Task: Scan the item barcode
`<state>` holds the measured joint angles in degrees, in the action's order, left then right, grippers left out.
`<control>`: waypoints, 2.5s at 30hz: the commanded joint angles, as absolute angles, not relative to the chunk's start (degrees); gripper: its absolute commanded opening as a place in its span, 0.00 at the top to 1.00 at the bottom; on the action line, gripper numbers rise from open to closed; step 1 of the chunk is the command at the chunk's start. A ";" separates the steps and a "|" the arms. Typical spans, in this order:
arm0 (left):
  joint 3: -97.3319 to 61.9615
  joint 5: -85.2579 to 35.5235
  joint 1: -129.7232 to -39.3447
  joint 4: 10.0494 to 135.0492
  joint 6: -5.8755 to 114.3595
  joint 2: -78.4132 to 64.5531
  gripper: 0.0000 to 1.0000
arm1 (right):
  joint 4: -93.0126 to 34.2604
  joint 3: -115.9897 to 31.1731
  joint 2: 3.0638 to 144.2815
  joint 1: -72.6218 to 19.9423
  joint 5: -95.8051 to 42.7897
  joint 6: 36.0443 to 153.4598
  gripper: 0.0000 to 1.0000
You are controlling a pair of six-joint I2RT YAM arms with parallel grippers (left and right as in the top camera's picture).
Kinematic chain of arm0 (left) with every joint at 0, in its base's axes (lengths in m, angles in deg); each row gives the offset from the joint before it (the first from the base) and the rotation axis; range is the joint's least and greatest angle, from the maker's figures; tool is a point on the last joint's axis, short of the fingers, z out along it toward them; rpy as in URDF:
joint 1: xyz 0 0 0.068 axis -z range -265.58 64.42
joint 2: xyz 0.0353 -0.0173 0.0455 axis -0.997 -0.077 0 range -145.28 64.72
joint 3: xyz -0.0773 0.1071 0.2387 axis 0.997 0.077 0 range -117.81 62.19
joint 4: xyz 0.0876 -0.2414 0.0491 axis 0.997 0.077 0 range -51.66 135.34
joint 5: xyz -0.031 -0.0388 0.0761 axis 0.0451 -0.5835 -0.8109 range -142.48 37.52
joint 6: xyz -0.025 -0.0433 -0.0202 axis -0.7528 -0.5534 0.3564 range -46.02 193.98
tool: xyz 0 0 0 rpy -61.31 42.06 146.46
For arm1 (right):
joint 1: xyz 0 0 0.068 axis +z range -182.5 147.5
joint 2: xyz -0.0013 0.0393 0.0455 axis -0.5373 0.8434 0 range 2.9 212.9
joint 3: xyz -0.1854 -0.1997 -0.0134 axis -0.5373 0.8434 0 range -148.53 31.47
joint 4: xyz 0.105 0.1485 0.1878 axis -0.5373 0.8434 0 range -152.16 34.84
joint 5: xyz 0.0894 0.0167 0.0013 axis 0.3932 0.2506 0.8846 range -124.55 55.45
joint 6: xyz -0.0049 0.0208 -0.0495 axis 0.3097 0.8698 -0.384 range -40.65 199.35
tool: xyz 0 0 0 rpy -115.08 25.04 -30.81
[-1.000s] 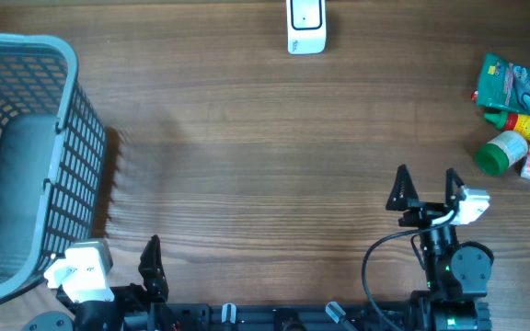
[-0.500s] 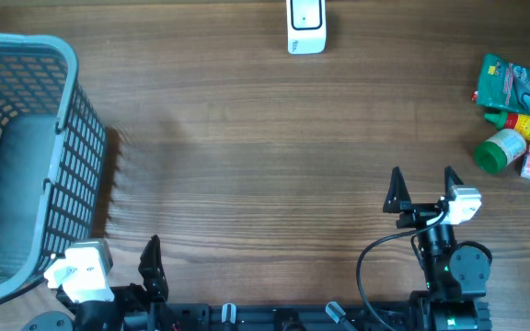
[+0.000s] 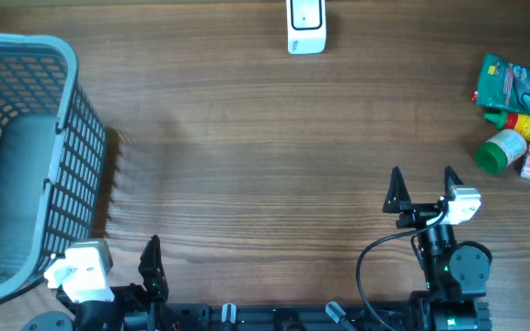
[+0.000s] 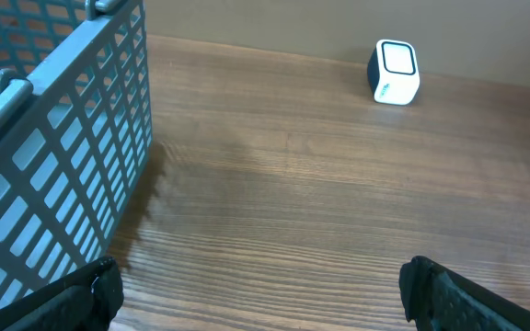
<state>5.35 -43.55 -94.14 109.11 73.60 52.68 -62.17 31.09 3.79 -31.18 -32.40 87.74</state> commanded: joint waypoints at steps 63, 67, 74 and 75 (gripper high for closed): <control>50.44 -34.57 -87.56 53.50 73.53 64.51 0.00 | -62.24 31.17 3.11 -32.03 -31.46 83.98 0.01; 54.42 -35.62 -87.56 49.65 73.57 64.51 0.00 | -62.24 31.17 3.11 -32.03 -31.46 83.98 0.00; 57.92 -37.11 -87.56 43.49 77.42 64.51 0.00 | -62.24 31.17 3.11 -32.03 -31.46 83.98 0.00; 58.29 -37.13 -87.56 43.45 78.54 64.51 0.00 | -62.24 31.17 3.11 -32.03 -31.46 83.98 0.00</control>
<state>56.50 -36.17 -87.87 43.84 74.38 63.92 -62.17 31.09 3.79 -31.84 -32.40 85.05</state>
